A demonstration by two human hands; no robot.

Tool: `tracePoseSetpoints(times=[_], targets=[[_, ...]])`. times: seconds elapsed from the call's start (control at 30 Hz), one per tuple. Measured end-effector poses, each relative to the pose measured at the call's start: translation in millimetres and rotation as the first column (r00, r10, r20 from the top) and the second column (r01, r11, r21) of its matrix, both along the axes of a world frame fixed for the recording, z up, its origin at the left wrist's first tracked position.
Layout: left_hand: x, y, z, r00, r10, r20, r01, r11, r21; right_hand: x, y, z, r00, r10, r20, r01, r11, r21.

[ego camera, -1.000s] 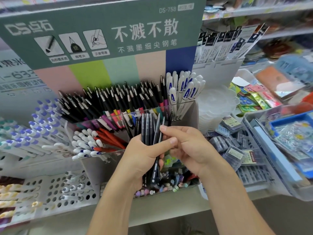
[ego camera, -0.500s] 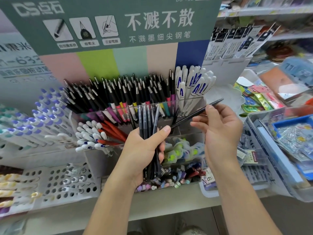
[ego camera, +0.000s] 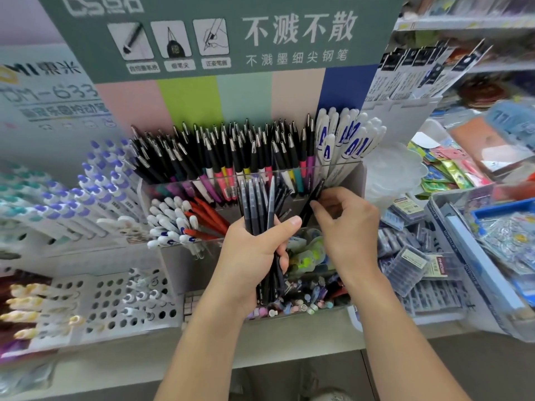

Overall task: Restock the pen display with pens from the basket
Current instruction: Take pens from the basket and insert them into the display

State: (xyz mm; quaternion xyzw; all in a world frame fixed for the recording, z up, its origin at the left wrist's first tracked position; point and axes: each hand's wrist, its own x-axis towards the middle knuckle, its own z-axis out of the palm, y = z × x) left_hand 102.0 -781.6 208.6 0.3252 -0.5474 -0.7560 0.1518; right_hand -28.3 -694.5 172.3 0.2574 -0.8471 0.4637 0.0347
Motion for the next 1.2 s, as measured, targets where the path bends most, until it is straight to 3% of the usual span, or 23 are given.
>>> tracePoseSetpoints(times=[0.2, 0.27, 0.33, 0.4, 0.57, 0.77, 0.93, 1.07, 1.13, 1.2], targets=[[1.3, 3.0, 1.2, 0.999, 0.002, 0.032, -0.001, 0.999, -0.032, 13.8, 14.6, 26.5, 0.995, -0.071, 0.073, 0.075, 0.996, -0.056], [0.4, 4.6, 1.7, 0.999, -0.003, 0.041, 0.006, 0.998, -0.064, 22.9, 19.3, 44.5, 0.970, 0.006, 0.242, 0.023, 0.993, -0.114], [-2.4, 7.5, 2.8, 0.999, -0.018, 0.039, 0.022, 0.994, -0.103, 33.6, 18.9, 57.5, 0.819, 0.227, 0.526, -0.127, 0.967, -0.220], [-5.4, 10.5, 4.5, 0.998, -0.027, 0.057, 0.035, 0.989, -0.141, 42.0, 15.6, 60.6, 0.627, 0.372, 0.684, -0.147, 0.919, -0.365], [-5.2, 11.6, 3.9, 0.993, -0.054, 0.105, 0.069, 0.988, -0.139, 41.5, 8.7, 54.9, 0.607, 0.320, 0.727, -0.078, 0.935, -0.346], [-4.1, 12.6, 2.2, 0.998, -0.031, 0.055, 0.027, 0.997, 0.070, 36.3, 5.5, 50.0, 0.413, 0.392, 0.822, -0.028, 0.908, -0.419], [-4.5, 15.2, 1.7, 1.000, -0.030, -0.009, 0.031, 0.989, 0.142, 36.5, 4.3, 52.4, 0.383, 0.401, 0.832, 0.024, 0.896, -0.443], [-2.1, 12.2, 3.8, 1.000, 0.006, -0.025, 0.002, 0.956, 0.295, 29.3, 6.4, 46.4, 0.269, 0.450, 0.851, 0.161, 0.851, -0.500], [-0.4, 8.4, 0.8, 0.998, 0.063, 0.024, -0.068, 0.957, 0.282, 24.0, 10.6, 46.8, 0.318, 0.491, 0.811, 0.275, 0.771, -0.574], [1.0, 5.8, -1.7, 0.994, 0.104, 0.036, -0.110, 0.952, 0.285, 16.2, 16.0, 47.1, 0.501, 0.448, 0.741, 0.306, 0.708, -0.636]])
